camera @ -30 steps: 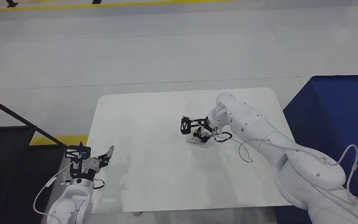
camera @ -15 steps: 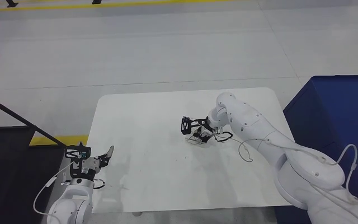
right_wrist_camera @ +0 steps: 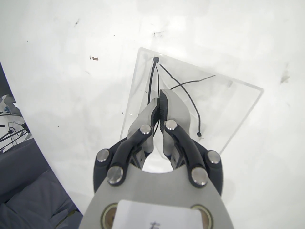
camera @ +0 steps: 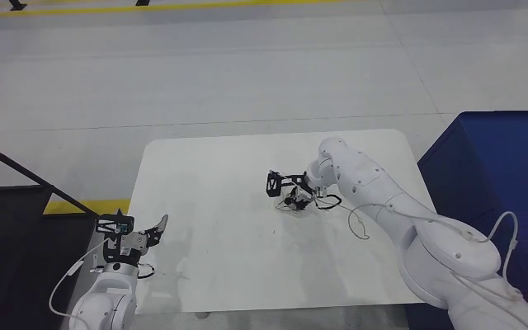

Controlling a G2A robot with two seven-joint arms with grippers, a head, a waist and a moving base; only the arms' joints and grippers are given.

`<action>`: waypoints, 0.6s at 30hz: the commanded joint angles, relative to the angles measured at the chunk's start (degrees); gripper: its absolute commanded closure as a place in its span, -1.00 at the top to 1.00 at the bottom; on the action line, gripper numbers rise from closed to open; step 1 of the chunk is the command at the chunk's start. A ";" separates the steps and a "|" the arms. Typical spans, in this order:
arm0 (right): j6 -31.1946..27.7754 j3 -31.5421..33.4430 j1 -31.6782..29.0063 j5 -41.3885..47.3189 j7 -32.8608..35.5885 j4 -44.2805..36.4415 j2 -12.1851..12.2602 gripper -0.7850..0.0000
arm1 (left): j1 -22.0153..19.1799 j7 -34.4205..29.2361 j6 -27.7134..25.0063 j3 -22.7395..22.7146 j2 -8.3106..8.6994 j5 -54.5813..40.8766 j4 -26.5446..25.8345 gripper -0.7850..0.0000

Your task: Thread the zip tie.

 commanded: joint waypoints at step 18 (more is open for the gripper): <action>0.00 0.00 -0.32 10.64 0.00 -11.94 11.58 -1.00 | 0.00 0.00 0.00 0.00 0.00 0.00 0.00 1.00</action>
